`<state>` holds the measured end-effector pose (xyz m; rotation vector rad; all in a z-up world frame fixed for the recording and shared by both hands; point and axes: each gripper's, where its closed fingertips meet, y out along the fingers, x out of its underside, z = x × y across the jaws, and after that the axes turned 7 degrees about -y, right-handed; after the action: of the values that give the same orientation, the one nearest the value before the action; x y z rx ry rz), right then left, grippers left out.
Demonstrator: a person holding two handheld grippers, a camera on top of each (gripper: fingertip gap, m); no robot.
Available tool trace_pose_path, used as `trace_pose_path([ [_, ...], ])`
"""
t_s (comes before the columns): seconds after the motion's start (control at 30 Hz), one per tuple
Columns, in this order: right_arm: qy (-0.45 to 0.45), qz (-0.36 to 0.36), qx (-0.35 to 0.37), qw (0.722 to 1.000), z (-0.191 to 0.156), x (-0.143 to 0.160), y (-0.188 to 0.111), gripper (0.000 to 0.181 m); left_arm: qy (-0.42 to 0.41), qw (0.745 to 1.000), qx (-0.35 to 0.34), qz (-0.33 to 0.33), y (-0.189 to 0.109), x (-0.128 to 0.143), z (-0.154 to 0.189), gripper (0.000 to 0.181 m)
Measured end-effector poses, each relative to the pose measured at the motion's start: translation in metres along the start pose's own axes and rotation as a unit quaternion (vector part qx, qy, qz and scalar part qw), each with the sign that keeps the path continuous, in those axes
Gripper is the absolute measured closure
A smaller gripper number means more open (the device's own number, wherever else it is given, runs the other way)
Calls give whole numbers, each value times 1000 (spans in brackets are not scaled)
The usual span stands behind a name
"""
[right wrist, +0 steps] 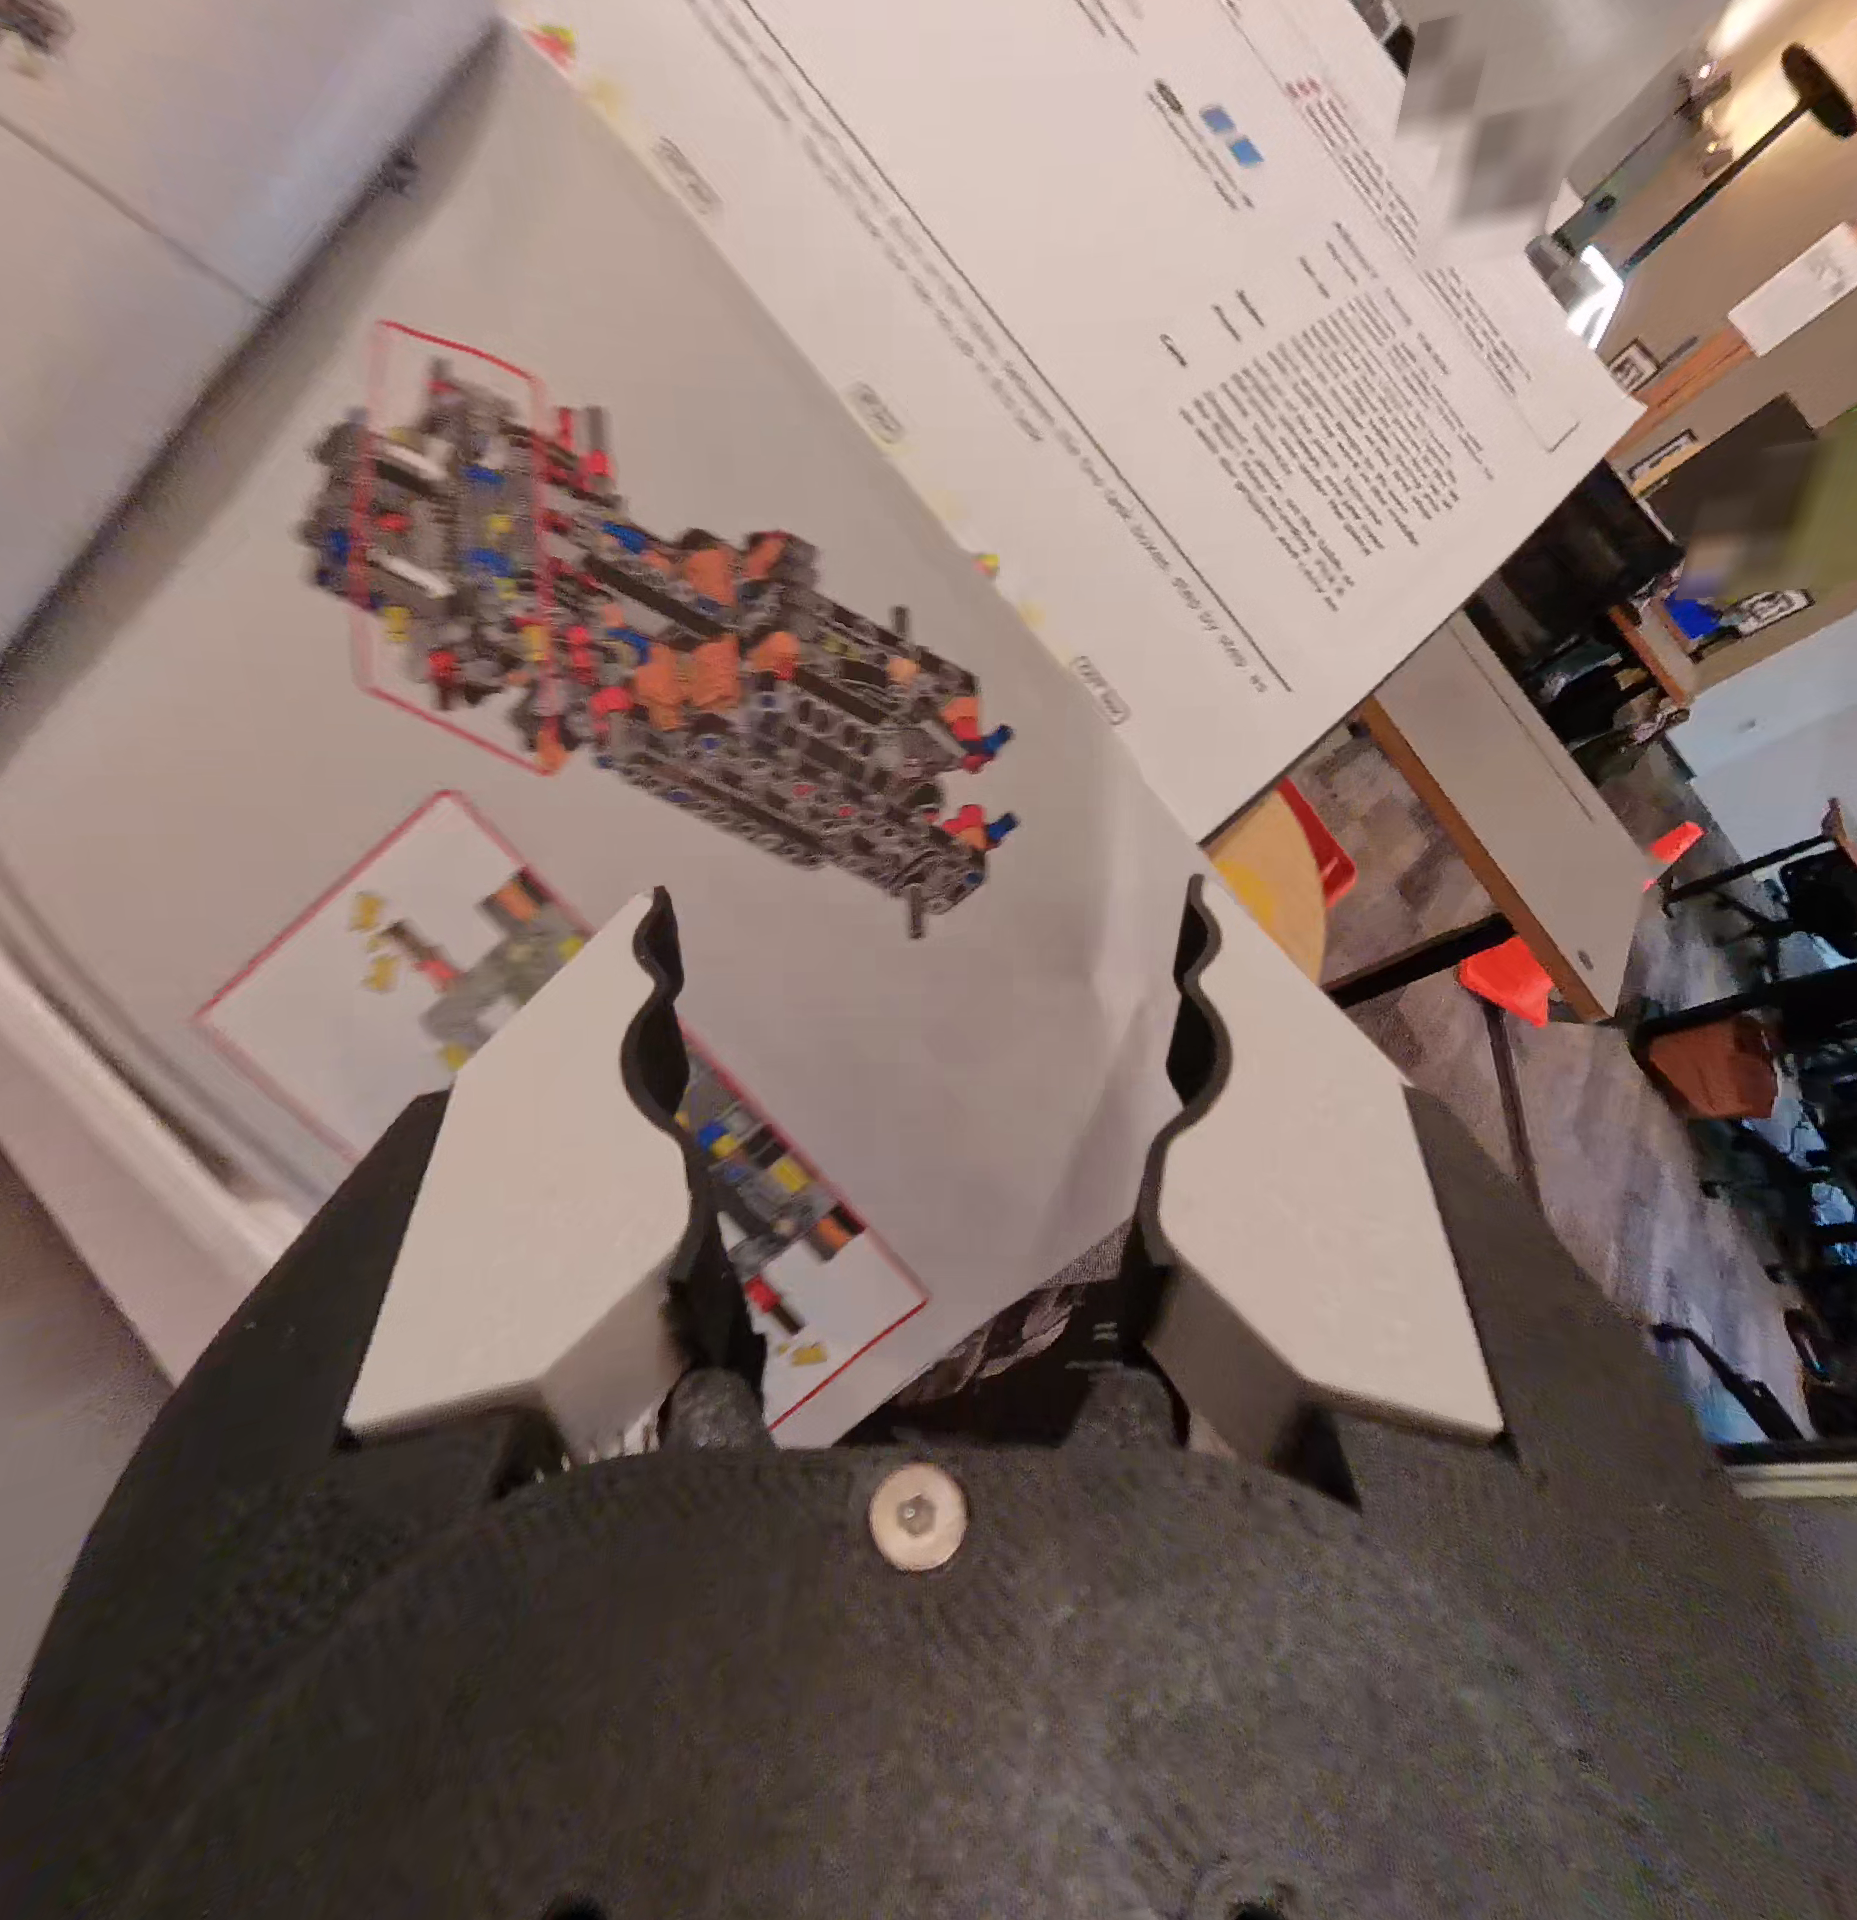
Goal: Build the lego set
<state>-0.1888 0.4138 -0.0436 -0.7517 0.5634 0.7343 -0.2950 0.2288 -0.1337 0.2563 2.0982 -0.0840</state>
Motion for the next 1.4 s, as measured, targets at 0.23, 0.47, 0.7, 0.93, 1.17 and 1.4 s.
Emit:
trace_pose_path([
  [0.23,16,-8,-26,999,16,13,20,110,-6,1000,9,3,1,2,2,149],
  [0.47,-22,-8,-11,1000,8,15,17,134,-3,1000,4,2,1,2,2,148],
  [0.7,-75,-23,-29,996,-12,7,10,181,2,1000,3,2,0,2,2,148],
  [0.93,-56,-11,-106,993,-33,-17,-11,181,2,1000,6,5,-2,0,1,148],
  [1.17,27,39,-205,978,-54,-61,-34,181,4,1000,7,14,-7,-6,-2,145],
  [1.4,43,46,-229,971,-59,-82,-42,181,10,1000,0,27,-12,-17,-6,134],
])
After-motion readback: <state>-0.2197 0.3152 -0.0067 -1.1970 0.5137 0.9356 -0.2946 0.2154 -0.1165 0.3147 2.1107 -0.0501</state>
